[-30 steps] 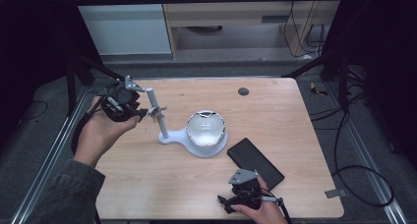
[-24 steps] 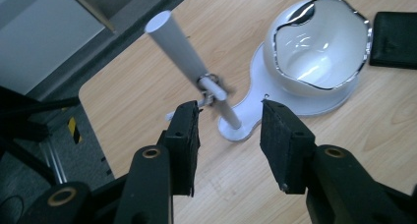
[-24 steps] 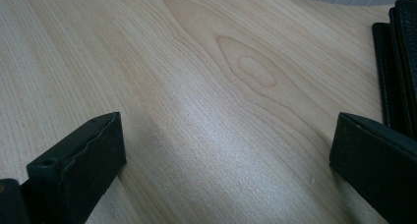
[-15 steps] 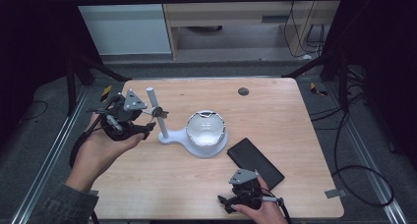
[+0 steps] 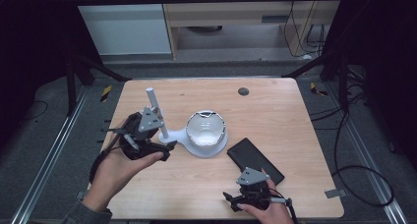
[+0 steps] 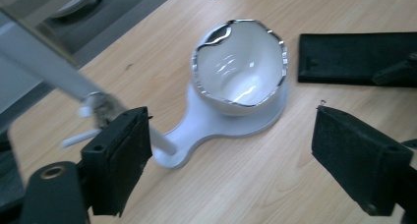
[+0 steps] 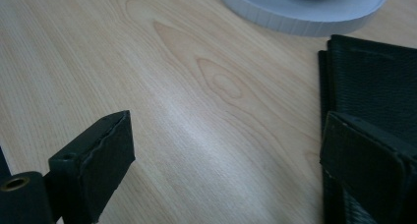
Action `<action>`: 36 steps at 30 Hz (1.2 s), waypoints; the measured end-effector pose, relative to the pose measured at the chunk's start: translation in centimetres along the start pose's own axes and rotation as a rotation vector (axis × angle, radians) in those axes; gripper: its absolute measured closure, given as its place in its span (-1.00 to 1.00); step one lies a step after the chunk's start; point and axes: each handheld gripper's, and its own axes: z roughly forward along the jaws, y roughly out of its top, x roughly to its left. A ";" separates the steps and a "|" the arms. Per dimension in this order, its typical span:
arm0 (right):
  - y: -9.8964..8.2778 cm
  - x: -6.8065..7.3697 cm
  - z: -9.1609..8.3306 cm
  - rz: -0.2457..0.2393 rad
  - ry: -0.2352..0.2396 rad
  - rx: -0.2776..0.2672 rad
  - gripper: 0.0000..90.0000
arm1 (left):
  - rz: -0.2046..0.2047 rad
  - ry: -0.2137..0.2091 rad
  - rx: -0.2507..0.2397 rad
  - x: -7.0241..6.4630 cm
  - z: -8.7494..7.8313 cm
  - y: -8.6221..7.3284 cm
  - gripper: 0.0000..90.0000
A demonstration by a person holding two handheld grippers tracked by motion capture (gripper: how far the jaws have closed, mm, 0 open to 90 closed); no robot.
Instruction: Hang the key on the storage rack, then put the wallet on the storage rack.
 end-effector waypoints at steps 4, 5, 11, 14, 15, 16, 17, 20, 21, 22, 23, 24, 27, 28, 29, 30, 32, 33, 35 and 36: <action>-0.2 -0.5 -0.9 0.000 -0.002 -0.021 -0.87 | 0.006 -0.074 -0.038 -1.7 1.5 -0.7 -0.73; -0.3 -0.9 -1.4 -0.006 -0.009 -0.029 -0.88 | 0.004 -0.090 -0.043 -2.2 2.0 -0.9 -0.76; -0.7 -2.2 -2.8 0.014 -0.035 -0.061 -0.87 | -0.002 -0.168 -0.065 -4.7 5.8 -2.4 -0.77; -0.9 -2.7 -3.2 0.020 -0.050 -0.066 -0.87 | -0.001 -0.189 -0.074 -5.5 7.0 -2.7 -0.77; -0.9 -2.7 -3.2 0.020 -0.050 -0.066 -0.87 | -0.001 -0.189 -0.074 -5.5 7.0 -2.7 -0.77; -1.0 -2.8 -3.2 0.024 -0.053 -0.068 -0.87 | -0.001 -0.196 -0.084 -5.8 7.2 -2.8 -0.77; -1.0 -3.0 -3.3 0.029 -0.058 -0.067 -0.87 | 0.004 -0.202 -0.091 -6.0 7.5 -2.9 -0.77; -1.2 -3.5 -3.6 0.033 -0.078 -0.065 -0.87 | -0.005 -0.243 -0.128 -7.0 8.4 -3.1 -0.77; -1.2 -3.5 -3.6 0.033 -0.078 -0.065 -0.87 | -0.005 -0.243 -0.128 -7.0 8.4 -3.1 -0.77; -1.3 -3.6 -3.7 0.036 -0.081 -0.062 -0.87 | -0.006 -0.247 -0.139 -7.3 8.7 -3.2 -0.77; -1.3 -3.8 -3.8 0.039 -0.088 -0.063 -0.87 | -0.006 -0.250 -0.148 -7.7 9.0 -3.3 -0.77; -1.6 -4.3 -4.1 0.052 -0.104 -0.060 -0.87 | -0.012 -0.272 -0.162 -8.4 9.8 -3.5 -0.76; -2.0 -5.1 -4.6 0.070 -0.120 -0.060 -0.86 | -0.002 -0.301 -0.163 -9.4 11.0 -3.7 -0.76; -2.1 -5.3 -4.8 0.076 -0.127 -0.059 -0.86 | -0.002 -0.301 -0.163 -9.4 11.0 -3.7 -0.76; -2.2 -5.6 -4.9 0.082 -0.134 -0.060 -0.85 | -0.001 -0.313 -0.172 -10.0 11.7 -3.7 -0.76; -2.2 -5.6 -4.9 0.082 -0.134 -0.060 -0.85 | -0.001 -0.313 -0.172 -10.0 11.7 -3.7 -0.76; -2.5 -5.9 -5.1 0.097 -0.143 -0.052 -0.84 | -0.003 -0.331 -0.174 -10.4 12.5 -3.9 -0.76; -2.6 -6.1 -5.2 0.095 -0.152 -0.050 -0.82 | -0.004 -0.336 -0.167 -10.5 12.9 -3.9 -0.76; -2.9 -6.5 -5.4 0.111 -0.165 -0.047 -0.81 | -0.005 -0.349 -0.151 -10.9 13.7 -4.1 -0.76; -2.9 -6.5 -5.4 0.111 -0.165 -0.047 -0.81 | 0.000 -0.354 -0.142 -11.0 14.1 -4.2 -0.76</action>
